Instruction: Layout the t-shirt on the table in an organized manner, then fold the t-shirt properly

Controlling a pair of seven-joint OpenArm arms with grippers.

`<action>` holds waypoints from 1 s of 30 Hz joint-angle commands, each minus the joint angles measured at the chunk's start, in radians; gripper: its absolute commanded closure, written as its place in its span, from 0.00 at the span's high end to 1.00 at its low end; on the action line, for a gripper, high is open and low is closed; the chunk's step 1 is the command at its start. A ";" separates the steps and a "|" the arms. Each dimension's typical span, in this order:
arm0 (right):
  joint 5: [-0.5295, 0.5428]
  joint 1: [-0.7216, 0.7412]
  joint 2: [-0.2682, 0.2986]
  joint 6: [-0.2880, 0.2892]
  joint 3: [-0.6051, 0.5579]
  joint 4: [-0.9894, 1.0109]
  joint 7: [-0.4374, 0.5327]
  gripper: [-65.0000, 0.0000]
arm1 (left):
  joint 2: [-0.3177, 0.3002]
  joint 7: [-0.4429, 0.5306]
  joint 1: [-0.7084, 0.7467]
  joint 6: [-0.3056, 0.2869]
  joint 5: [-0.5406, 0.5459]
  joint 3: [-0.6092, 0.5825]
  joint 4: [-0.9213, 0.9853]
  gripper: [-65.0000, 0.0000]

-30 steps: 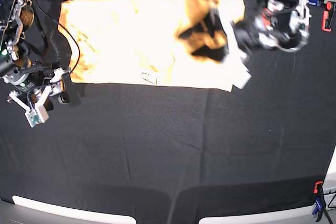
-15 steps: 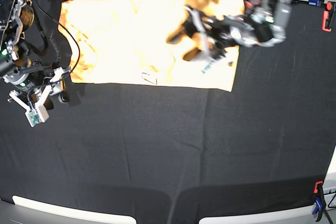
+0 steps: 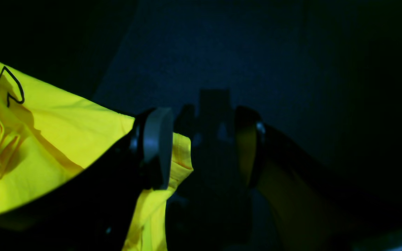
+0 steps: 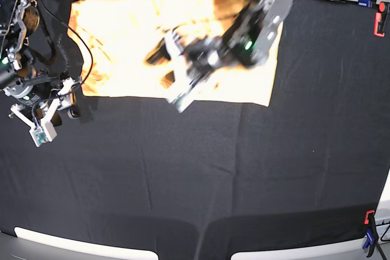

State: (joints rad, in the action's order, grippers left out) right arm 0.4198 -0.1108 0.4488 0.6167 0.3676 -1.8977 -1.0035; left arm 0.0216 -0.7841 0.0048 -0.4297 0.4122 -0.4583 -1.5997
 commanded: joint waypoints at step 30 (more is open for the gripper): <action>0.570 -0.151 0.199 0.030 0.154 0.394 -0.127 0.43 | -0.283 -0.050 -0.026 -0.034 0.140 0.486 -0.120 0.53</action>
State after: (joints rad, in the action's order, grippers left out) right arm 0.9710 -0.2695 0.6250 0.6395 0.5140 -1.4864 -1.1465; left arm -0.2554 -0.8616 -0.0074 -0.4580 0.5385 0.0235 -1.6981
